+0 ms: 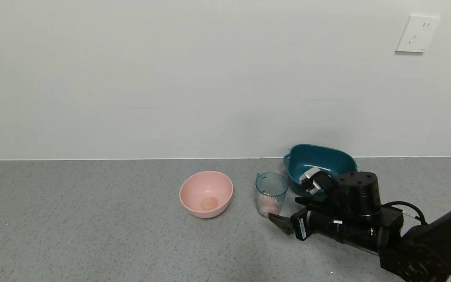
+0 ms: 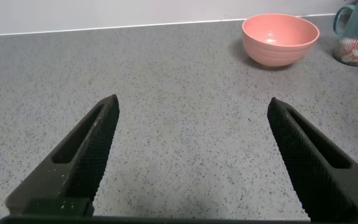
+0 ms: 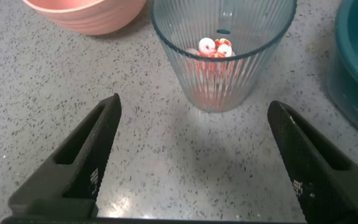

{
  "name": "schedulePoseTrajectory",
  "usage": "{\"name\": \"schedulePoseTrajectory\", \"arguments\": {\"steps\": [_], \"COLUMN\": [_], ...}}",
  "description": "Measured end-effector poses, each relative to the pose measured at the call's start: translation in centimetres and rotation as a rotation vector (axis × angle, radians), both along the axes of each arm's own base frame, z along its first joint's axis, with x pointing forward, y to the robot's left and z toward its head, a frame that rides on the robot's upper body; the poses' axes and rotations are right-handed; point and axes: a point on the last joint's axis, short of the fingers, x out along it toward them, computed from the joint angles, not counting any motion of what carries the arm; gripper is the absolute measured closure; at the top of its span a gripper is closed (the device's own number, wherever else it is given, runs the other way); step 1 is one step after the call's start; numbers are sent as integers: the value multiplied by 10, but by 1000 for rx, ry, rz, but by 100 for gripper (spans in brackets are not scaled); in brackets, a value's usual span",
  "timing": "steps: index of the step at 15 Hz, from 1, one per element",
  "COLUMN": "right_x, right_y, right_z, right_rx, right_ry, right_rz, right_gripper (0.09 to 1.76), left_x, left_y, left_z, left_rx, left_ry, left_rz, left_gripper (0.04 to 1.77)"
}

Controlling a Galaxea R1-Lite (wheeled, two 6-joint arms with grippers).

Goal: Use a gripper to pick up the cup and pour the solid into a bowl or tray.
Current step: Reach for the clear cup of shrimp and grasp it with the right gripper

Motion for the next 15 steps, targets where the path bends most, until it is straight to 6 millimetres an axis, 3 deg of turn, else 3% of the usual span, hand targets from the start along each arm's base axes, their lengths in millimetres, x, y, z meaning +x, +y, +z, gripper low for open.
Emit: {"name": "schedulePoseTrajectory", "arguments": {"steps": [15], "right_x": [54], "right_y": [25], "right_z": [-25], "right_rx": [11], "right_ry": [-32], "right_rz": [-30], "right_gripper": [14], "left_x": [0], "left_y": [0], "left_z": [0], "left_rx": [0], "left_ry": [0], "left_rz": [0], "left_gripper": [9]}}
